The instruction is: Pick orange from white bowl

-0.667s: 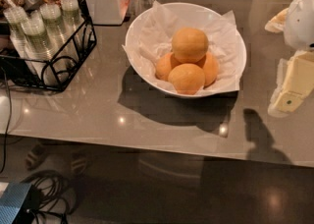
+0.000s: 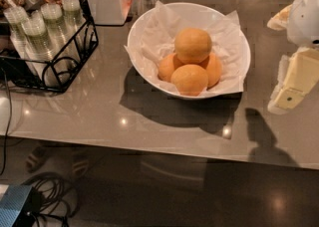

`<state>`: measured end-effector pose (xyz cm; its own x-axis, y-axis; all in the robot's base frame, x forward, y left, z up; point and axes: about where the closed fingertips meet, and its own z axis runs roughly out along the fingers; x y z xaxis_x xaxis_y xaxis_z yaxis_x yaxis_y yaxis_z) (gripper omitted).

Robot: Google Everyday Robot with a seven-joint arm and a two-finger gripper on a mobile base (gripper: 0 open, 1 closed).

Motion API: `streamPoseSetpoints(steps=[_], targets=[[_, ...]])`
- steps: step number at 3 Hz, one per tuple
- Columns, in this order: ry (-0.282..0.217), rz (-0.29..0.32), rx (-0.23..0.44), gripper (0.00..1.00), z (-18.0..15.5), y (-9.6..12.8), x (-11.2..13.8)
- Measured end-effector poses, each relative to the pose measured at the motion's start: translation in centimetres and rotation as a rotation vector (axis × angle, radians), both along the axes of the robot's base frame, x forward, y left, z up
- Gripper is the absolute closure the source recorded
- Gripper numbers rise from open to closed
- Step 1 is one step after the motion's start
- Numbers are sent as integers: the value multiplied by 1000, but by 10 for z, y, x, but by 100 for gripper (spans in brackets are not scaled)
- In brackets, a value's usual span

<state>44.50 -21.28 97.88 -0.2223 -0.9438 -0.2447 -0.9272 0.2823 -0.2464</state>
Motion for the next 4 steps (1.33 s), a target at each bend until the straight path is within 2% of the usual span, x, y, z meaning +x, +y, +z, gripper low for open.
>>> streamPoseSetpoints(steps=[1,2,3,4], targets=[[0,0,1,0,0,0,0],[-34,-11,46,0,3,0,0],[-70,-20,200,0,1,12,28],[-43,11,295,0,-7,37,58]])
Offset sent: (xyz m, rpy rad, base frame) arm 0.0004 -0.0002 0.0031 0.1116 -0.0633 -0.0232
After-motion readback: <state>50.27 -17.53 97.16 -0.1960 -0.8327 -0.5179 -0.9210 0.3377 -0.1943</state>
